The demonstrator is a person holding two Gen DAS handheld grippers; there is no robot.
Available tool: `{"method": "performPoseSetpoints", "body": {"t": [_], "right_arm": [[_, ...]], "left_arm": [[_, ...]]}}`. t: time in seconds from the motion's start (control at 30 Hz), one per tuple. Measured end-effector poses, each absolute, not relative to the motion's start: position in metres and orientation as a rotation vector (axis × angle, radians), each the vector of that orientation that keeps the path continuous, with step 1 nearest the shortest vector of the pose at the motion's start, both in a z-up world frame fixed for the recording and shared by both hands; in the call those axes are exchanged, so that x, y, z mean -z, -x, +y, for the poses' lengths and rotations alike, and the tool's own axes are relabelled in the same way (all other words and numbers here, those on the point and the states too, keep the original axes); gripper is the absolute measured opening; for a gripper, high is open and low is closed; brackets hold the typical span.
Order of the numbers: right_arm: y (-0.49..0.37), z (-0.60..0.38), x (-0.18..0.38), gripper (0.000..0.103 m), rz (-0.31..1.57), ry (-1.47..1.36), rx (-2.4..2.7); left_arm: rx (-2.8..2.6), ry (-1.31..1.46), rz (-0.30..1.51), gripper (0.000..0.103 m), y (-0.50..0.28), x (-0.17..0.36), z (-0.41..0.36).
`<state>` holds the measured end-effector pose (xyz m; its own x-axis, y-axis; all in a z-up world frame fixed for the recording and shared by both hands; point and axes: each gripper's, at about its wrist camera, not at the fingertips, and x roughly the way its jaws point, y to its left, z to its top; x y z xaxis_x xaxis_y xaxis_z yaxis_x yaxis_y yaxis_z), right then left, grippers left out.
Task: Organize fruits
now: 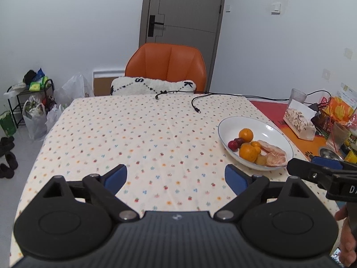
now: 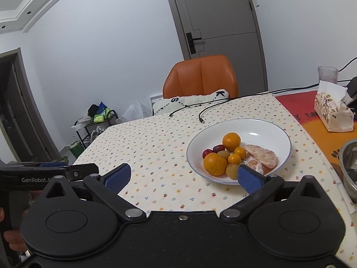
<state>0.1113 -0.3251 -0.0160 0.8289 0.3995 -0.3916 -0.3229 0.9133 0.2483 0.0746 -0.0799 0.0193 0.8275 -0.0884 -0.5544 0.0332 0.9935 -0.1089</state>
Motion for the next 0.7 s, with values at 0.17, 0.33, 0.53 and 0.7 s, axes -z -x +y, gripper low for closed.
{"method": "performPoseSetpoints", "body": {"t": [0.17,0.33,0.53,0.7], "right_arm": [[-0.101,-0.323,0.013,0.103,0.47,-0.17,-0.395],[-0.09,-0.319,0.009,0.103,0.497,-0.177,-0.419],[-0.075,-0.312,-0.001,0.103,0.487,-0.14,-0.433],[-0.066,-0.309,-0.007,0.103,0.481,-0.118,-0.446]], "left_arm": [[0.05,0.073,0.592,0.099,-0.059,-0.024,-0.076],[0.068,0.092,0.598,0.099,-0.046,-0.026,-0.07],[0.072,0.093,0.59,0.103,-0.03,-0.03,-0.065],[0.07,0.091,0.584,0.103,-0.018,-0.03,-0.061]]}}
